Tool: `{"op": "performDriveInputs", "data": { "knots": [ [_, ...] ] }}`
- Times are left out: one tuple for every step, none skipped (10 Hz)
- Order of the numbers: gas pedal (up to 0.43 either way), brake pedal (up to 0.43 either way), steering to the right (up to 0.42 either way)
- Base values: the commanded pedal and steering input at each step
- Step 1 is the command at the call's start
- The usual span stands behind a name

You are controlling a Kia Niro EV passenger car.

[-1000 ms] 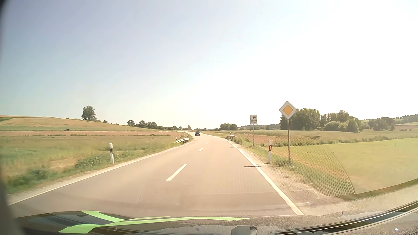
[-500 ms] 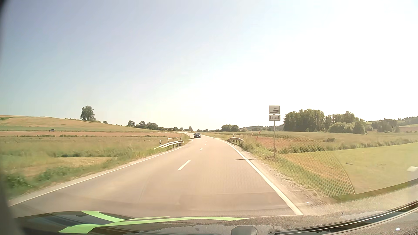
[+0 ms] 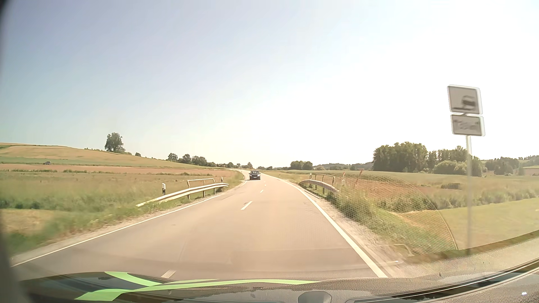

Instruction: Follow the waypoints while adhering to traffic rules and regulations

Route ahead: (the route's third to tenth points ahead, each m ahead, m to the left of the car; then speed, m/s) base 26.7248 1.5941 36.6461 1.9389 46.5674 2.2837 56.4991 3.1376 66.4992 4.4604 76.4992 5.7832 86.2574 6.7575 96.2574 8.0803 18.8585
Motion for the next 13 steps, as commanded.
{"op": "performDriveInputs", "data": {
  "knots": [
    [0.260,0.000,-0.012],
    [0.260,0.000,-0.010],
    [0.268,0.000,-0.010],
    [0.280,0.000,-0.010],
    [0.280,0.000,-0.009],
    [0.280,0.000,-0.009],
    [0.287,0.000,-0.009],
    [0.287,0.000,-0.009],
    [0.287,0.000,-0.009],
    [0.287,0.000,-0.010],
    [0.287,0.000,-0.010],
    [0.287,0.000,-0.011],
    [0.299,0.000,-0.012]
  ]
}}
